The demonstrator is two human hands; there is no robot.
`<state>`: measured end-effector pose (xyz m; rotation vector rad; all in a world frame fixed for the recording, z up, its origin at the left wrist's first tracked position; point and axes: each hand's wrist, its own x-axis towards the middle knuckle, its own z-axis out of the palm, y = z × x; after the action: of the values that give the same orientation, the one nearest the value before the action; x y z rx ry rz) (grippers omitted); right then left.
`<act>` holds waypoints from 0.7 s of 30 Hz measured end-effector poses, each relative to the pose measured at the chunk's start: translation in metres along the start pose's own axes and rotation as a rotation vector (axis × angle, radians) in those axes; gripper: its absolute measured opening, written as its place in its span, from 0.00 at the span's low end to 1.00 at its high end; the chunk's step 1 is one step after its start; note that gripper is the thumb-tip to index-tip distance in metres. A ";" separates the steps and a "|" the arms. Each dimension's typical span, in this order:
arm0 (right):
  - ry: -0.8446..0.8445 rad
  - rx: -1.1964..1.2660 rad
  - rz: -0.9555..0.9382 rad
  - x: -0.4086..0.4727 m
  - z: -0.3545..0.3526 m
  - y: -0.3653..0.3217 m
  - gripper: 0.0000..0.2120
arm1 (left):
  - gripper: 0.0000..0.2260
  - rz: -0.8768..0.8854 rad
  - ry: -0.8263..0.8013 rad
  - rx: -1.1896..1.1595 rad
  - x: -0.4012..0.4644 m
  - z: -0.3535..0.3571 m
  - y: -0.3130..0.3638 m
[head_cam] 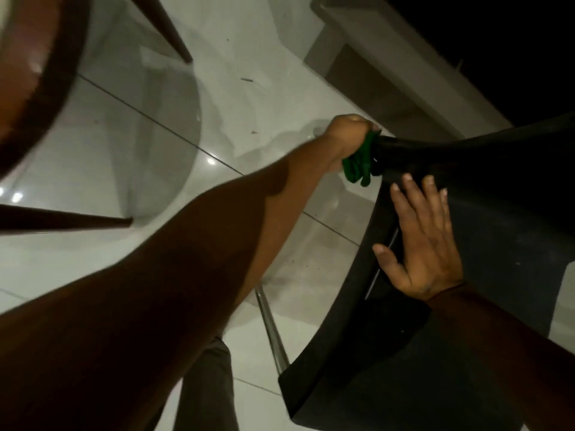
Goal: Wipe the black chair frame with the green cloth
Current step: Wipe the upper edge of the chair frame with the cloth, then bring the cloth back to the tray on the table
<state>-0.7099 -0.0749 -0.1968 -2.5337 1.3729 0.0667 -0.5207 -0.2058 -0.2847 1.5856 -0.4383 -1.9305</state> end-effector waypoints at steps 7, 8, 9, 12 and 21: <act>-0.139 -0.174 0.114 0.005 -0.019 -0.030 0.39 | 0.13 0.107 0.054 0.374 -0.087 -0.103 0.020; -0.152 -0.197 0.136 0.010 -0.022 -0.041 0.39 | 0.13 0.118 0.072 0.418 -0.103 -0.120 0.023; -0.153 -0.210 0.137 0.020 -0.026 -0.056 0.39 | 0.13 0.135 0.094 0.448 -0.121 -0.136 0.029; -0.123 -0.186 0.075 0.070 -0.044 -0.108 0.37 | 0.13 0.210 0.180 0.509 -0.185 -0.178 0.050; 0.077 -0.116 -0.091 0.247 -0.122 -0.287 0.33 | 0.18 0.525 0.412 0.611 -0.350 -0.284 0.150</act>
<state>-0.3452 -0.1576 -0.0609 -2.7176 1.3157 0.0328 -0.1721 -0.0679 0.0074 1.9218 -1.2022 -1.0847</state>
